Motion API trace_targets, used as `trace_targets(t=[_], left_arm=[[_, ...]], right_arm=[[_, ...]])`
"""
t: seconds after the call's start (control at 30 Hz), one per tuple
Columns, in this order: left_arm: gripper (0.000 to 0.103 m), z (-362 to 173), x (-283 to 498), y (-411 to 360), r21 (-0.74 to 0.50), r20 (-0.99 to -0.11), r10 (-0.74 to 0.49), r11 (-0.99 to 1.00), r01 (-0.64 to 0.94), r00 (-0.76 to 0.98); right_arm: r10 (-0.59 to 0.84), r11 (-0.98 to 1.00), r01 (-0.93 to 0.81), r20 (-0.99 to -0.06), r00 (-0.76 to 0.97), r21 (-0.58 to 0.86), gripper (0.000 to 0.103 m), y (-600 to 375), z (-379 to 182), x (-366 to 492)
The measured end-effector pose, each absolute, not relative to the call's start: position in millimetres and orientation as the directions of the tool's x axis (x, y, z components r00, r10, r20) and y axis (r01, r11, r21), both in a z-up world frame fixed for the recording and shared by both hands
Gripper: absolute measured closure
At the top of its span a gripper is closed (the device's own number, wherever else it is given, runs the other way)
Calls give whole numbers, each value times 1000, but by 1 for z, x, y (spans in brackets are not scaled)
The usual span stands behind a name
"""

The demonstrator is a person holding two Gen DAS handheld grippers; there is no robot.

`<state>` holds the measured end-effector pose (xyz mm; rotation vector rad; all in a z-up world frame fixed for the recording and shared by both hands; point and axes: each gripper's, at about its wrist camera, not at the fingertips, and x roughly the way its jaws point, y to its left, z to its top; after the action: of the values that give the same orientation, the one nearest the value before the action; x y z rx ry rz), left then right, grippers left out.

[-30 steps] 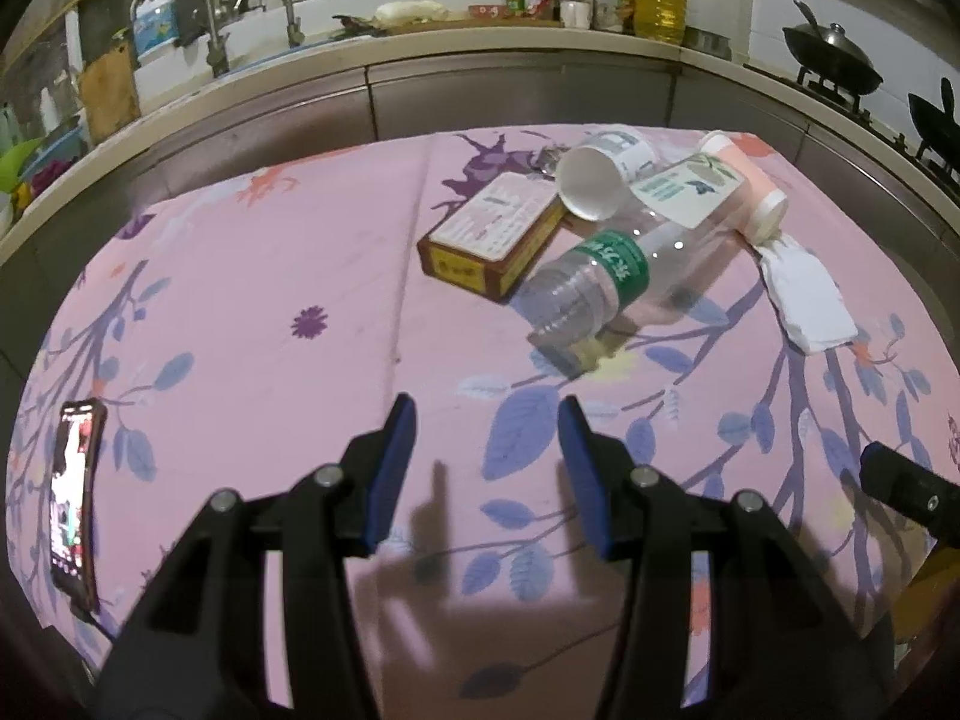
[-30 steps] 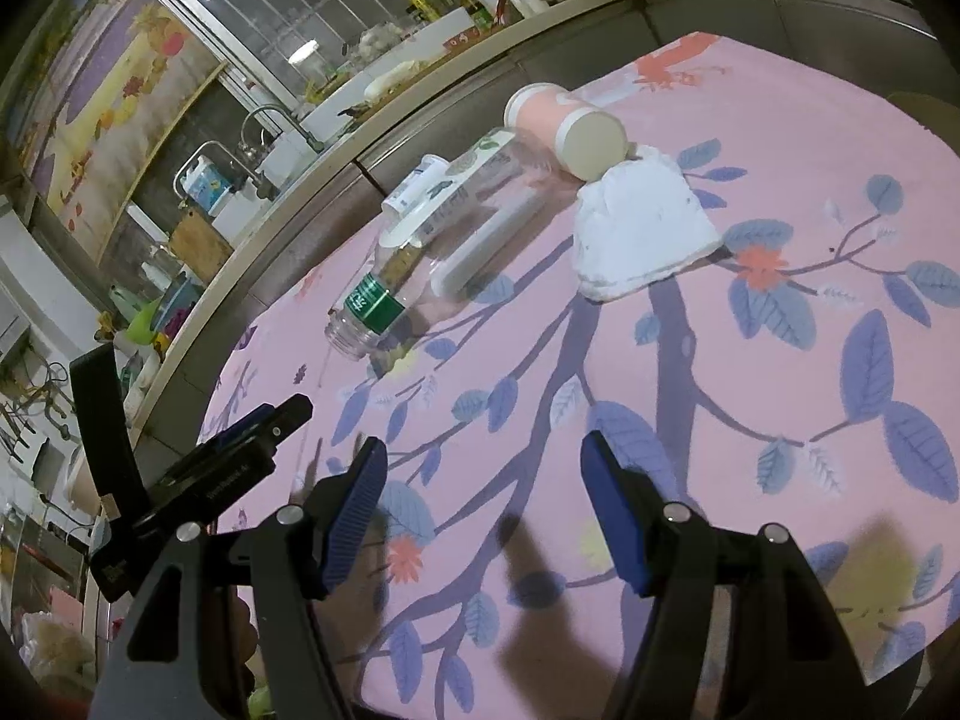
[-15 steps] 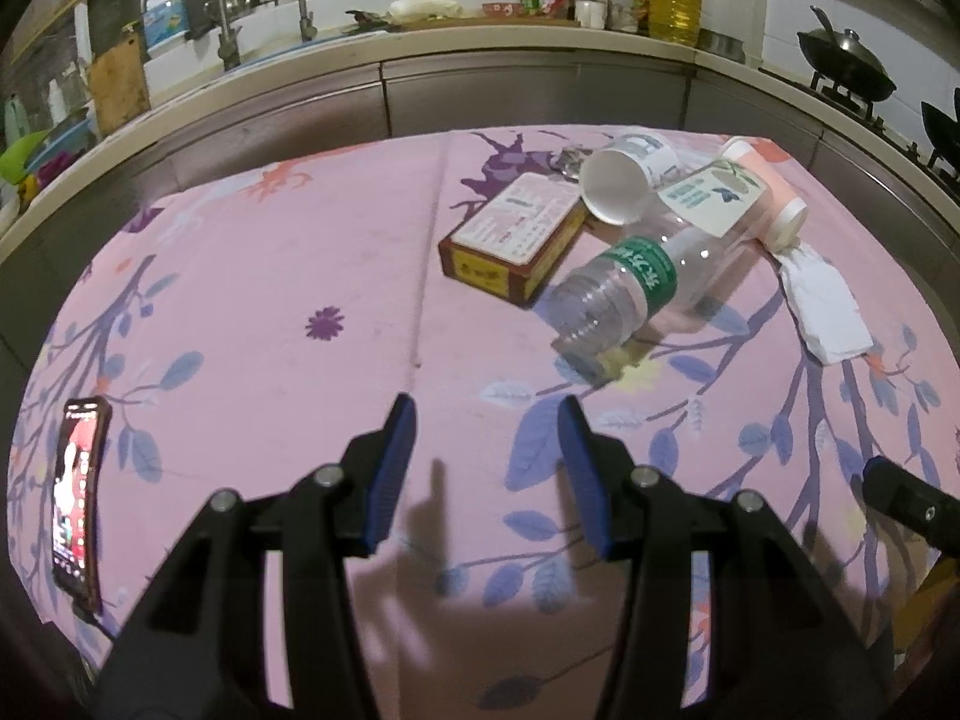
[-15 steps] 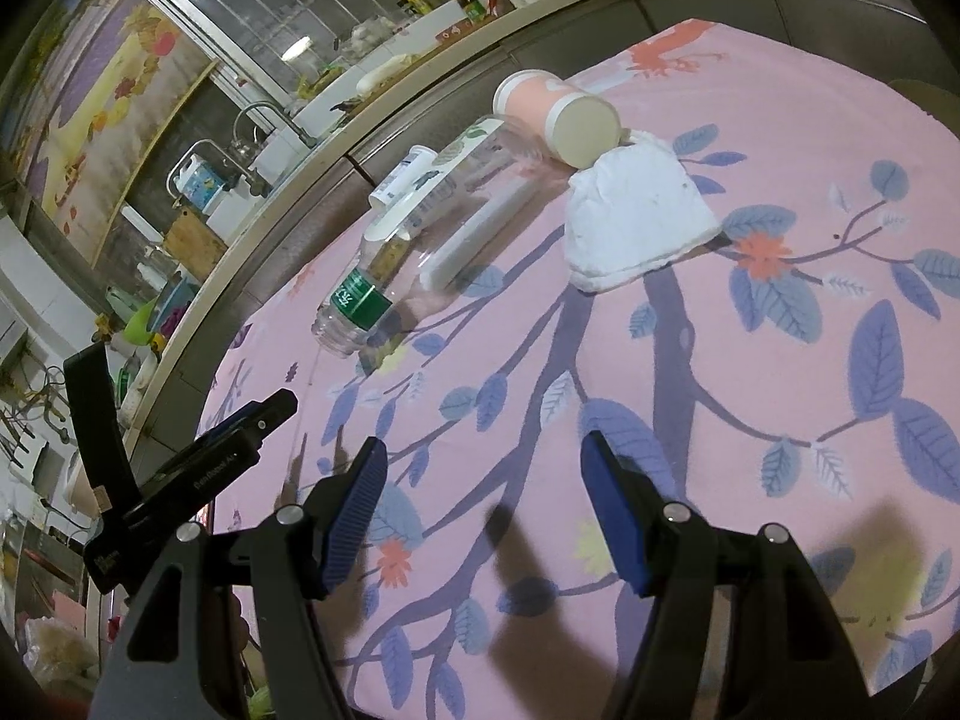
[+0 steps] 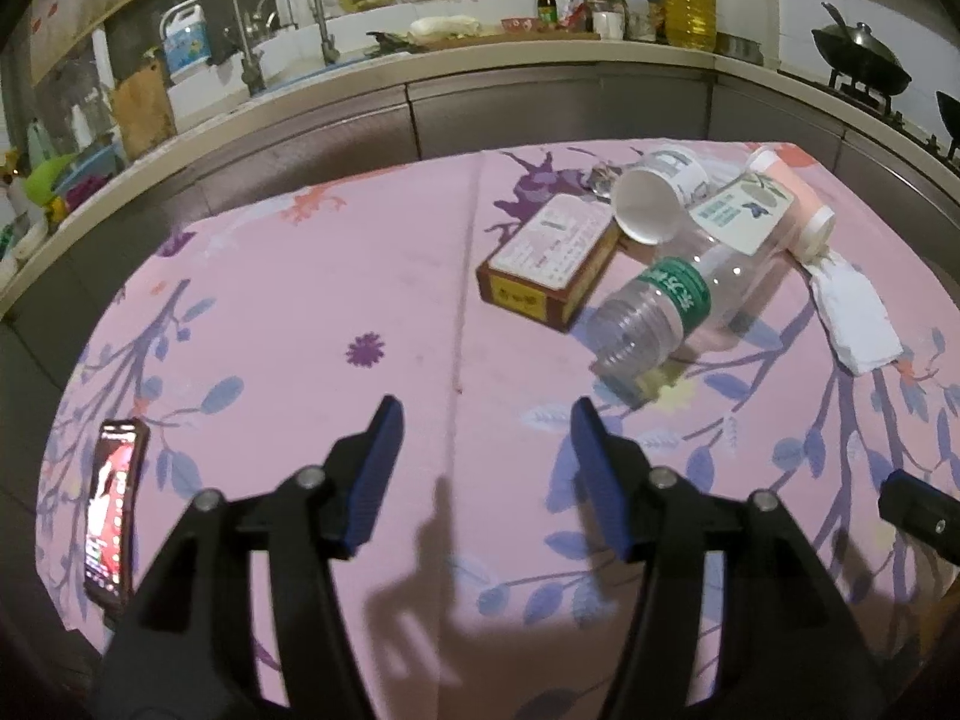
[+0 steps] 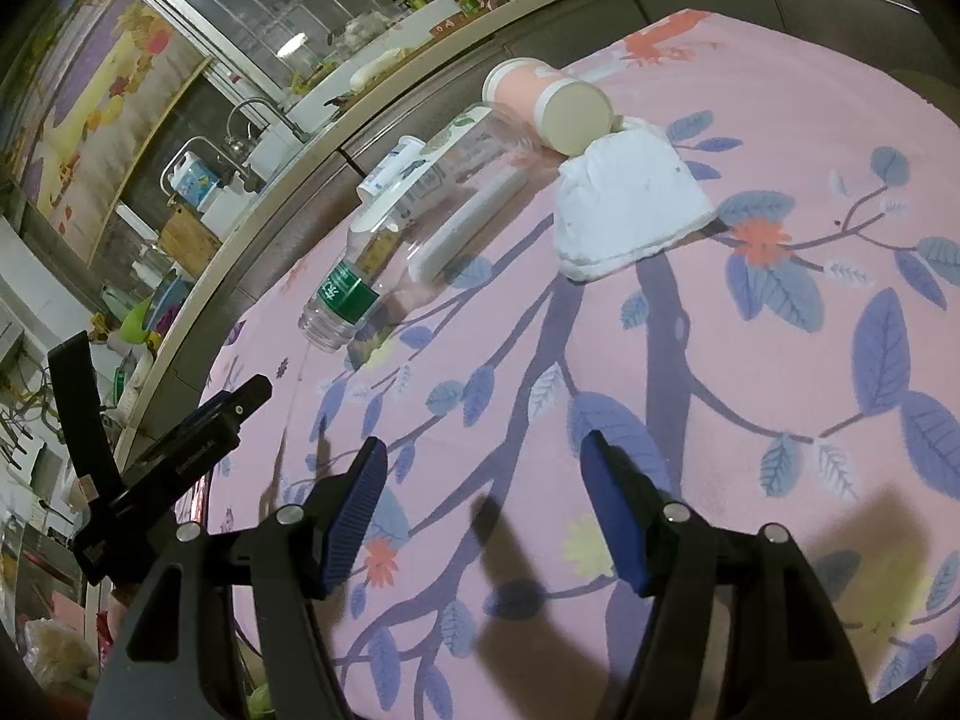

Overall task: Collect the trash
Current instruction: 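Move both empty grippers back over the remaining table items, then grasp the clear green-label water bottle with the left gripper while the right grasps the white tissue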

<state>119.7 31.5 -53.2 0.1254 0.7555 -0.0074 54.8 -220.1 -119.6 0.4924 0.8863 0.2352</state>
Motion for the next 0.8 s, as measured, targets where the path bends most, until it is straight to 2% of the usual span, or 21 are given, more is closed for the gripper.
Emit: trace_targets(t=[0.37, 0.5, 0.8], left_arm=[[47, -53, 124, 33, 127, -682, 58, 991, 40, 729], [47, -45, 122, 29, 100, -654, 1, 991, 85, 756], [22, -13, 139, -6, 60, -571, -226, 947, 315, 789]], right_arm=[[399, 861, 5, -681, 614, 509, 38, -221, -123, 56], [394, 861, 10, -680, 618, 508, 38, -225, -123, 57], [359, 858, 55, -672, 648, 512, 38, -254, -117, 59]])
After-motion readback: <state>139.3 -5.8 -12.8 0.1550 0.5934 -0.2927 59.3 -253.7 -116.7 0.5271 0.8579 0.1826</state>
